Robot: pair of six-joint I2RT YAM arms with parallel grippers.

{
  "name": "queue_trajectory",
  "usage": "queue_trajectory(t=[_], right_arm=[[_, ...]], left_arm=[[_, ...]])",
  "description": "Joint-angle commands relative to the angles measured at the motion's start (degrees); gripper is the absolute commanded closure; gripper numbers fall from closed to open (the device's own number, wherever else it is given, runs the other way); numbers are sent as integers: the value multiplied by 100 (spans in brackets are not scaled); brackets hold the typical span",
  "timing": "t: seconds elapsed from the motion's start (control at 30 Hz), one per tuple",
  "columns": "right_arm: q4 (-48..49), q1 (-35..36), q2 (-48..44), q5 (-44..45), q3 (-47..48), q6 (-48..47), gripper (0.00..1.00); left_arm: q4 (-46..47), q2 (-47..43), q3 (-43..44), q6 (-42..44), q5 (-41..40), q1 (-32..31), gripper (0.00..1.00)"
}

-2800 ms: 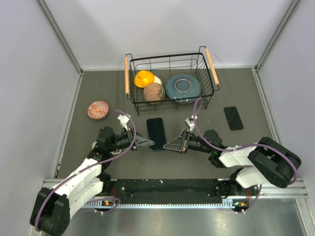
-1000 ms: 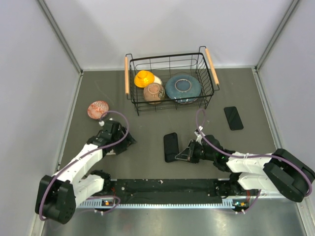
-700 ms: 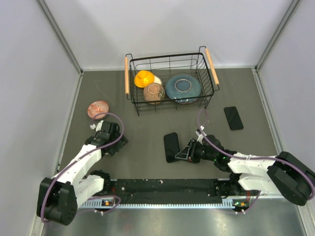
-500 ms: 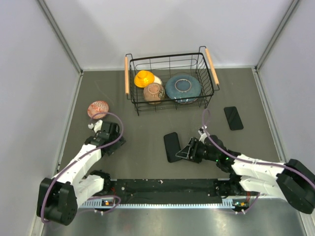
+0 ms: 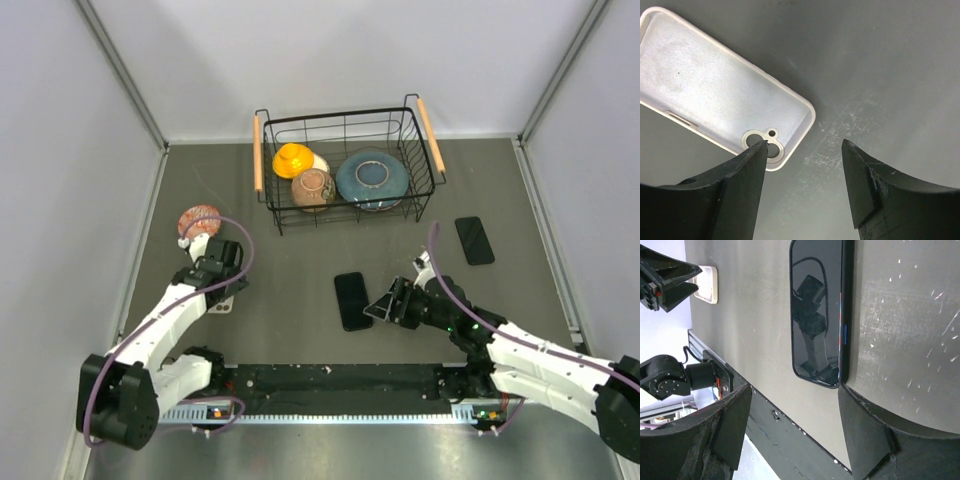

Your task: Put the phone into the phone case

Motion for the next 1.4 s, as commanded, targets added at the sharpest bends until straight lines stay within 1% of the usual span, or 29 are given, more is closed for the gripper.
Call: queue_trajectory(t=[0.0,0.17,0.33,0.43,0.47,0.5,0.53,0.6,0.67,0.7,0.73,0.77,0.8,0.87,0.93,0.97,1.0,1.07,1.1,1.17,1.2,1.33,1.37], right_arm=[[-230,-80,-345,153,192,-260,31],[-282,-151,-689,197,113,-313,31],[-449,-265,-1013,170,95,-454,30],[-546,-379,-1093,100,43,-506,30],[-564,-432,-1145,74,34,-506,30],[-581,-458,-1163,30,25,-524,30],[-590,-485,-1190,12,25,-524,30],[-625,-511,-1260,-32,-1,-550,30],[-686,-537,-1330,-23,-19,-568,30],[-695,-546,-1383,-23,-28,-612,30],[-713,-555,-1418,-23,-28,-638,30],[-731,-564,-1436,-14,-28,-682,30],[-757,-555,-1488,29,-45,-726,30],[-766,-555,-1541,65,-72,-726,30],[-713,-555,-1611,100,-89,-717,30],[-652,-555,-1629,100,-124,-709,30],[-460,-564,-1647,74,-151,-709,30],[-161,-555,-1638,12,-247,-717,31],[-29,-555,-1630,-66,-282,-700,31],[122,-564,-1586,-111,-274,-673,31],[78,-555,-1577,-120,-265,-682,31],[-203,-564,-1603,3,-177,-735,31],[-221,-564,-1620,47,-177,-735,31]], left_arm=[[-86,535,238,208,-142,26,34],[-42,1134,361,314,-28,26,38],[-6,1591,589,612,218,26,39],[-68,1942,756,744,376,26,42],[-138,2030,800,762,403,26,47],[-164,2188,844,779,447,26,63],[-191,2259,897,797,595,26,70],[-182,2365,932,806,850,26,81],[-147,2374,915,788,1333,18,85],[-43,2296,898,693,1544,18,87],[37,2217,810,639,1755,9,94],[107,1998,757,552,2279,9,98],[247,1883,705,342,2467,9,100],[380,1541,573,95,2993,-9,100],[616,1338,450,-335,3320,-26,100],[748,1154,388,-511,3626,-26,100],[871,1057,309,-921,3777,-26,100],[1354,759,2,-1380,4005,-35,100],[1504,670,-103,-1792,4163,-44,100],[1856,459,-367,-2163,4261,-44,100],[1979,388,-525,-2452,4305,-53,100],[2611,-120,-982,-3121,4200,-44,100],[3065,-209,-1079,-3210,4200,-53,91]])
